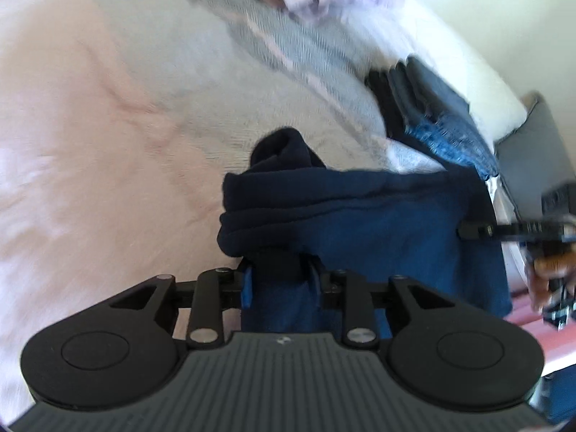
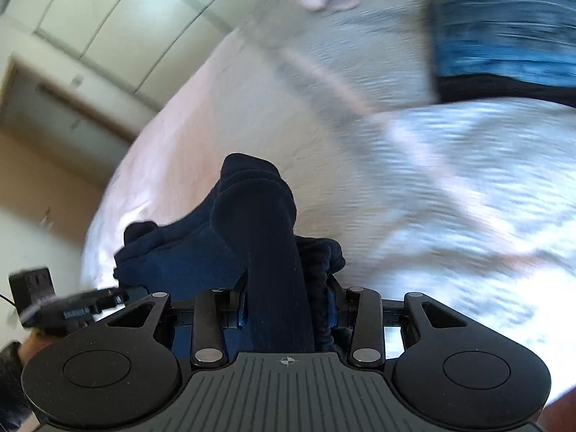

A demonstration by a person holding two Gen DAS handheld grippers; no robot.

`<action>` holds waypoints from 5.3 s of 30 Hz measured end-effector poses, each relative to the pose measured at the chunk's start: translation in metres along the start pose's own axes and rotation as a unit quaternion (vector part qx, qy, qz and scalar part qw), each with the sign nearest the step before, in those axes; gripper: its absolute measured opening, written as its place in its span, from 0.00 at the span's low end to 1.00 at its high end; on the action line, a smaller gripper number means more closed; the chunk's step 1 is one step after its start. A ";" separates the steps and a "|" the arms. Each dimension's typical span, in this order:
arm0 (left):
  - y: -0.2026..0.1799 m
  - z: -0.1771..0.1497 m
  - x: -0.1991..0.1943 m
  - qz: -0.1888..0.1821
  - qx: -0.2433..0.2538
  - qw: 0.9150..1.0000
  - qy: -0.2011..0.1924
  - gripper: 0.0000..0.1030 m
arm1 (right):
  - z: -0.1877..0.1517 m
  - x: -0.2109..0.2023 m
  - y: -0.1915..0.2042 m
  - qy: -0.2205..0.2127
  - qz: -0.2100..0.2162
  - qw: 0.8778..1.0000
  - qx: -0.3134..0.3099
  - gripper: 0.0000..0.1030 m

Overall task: Fold clothes
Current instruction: 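Grasp the folded sweatpants edge with the right gripper while the left gripper grasps it too, then lift the folded navy sweatpants with both grippers and carry them toward the jeans stack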

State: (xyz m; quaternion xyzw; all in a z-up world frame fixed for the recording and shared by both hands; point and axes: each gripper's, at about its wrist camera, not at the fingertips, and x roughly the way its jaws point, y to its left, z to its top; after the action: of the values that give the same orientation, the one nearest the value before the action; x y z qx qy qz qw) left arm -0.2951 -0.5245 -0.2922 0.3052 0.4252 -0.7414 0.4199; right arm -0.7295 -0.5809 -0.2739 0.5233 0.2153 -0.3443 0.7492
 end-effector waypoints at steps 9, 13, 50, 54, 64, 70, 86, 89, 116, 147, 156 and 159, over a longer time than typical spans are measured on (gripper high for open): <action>0.023 0.024 0.037 -0.016 -0.025 0.998 0.048 0.32 | 0.027 0.002 -0.022 -0.030 -0.033 0.999 0.008 0.66; 0.036 0.028 0.046 -0.030 -0.084 0.995 0.036 0.34 | 0.046 0.017 -0.028 -0.014 -0.029 0.999 -0.003 0.41; 0.000 -0.054 0.018 -0.012 -0.105 0.991 -0.086 0.18 | 0.033 0.118 0.189 0.053 -0.058 0.919 -0.387 0.65; -0.013 -0.069 0.011 -0.013 -0.101 0.986 -0.129 0.17 | 0.025 0.189 0.233 0.124 -0.063 0.883 -0.447 0.66; 0.035 -0.052 0.012 -0.035 -0.118 0.984 -0.131 0.33 | 0.064 0.232 0.191 0.117 -0.140 0.921 -0.344 0.66; 0.065 -0.044 0.020 -0.072 -0.127 0.987 -0.065 0.36 | 0.055 0.152 0.144 0.016 -0.064 0.978 -0.196 0.66; -0.070 -0.119 -0.039 0.078 0.419 0.901 -0.081 0.50 | -0.138 0.019 0.114 0.036 -0.159 0.847 -0.506 0.67; -0.089 -0.143 -0.013 0.084 0.499 0.861 -0.057 0.58 | -0.175 0.045 0.110 0.038 -0.186 0.785 -0.589 0.67; -0.115 -0.072 0.032 0.176 0.513 0.840 -0.005 0.27 | -0.149 0.054 0.097 -0.009 -0.216 0.738 -0.639 0.83; -0.180 -0.062 -0.054 0.161 0.559 0.808 0.087 0.19 | -0.124 -0.035 0.125 0.069 -0.210 0.747 -0.628 0.25; -0.202 -0.046 -0.080 0.141 0.581 0.800 0.059 0.19 | -0.119 -0.078 0.148 0.071 -0.224 0.755 -0.612 0.25; -0.211 -0.031 -0.083 0.128 0.604 0.786 0.036 0.19 | -0.111 -0.091 0.156 0.066 -0.248 0.765 -0.591 0.25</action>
State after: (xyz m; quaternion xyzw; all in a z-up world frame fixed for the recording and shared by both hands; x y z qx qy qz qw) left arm -0.4405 -0.4062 -0.1604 0.5746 -0.1377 -0.7748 0.2250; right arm -0.6707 -0.4179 -0.1529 -0.0735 0.5475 -0.2872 0.7825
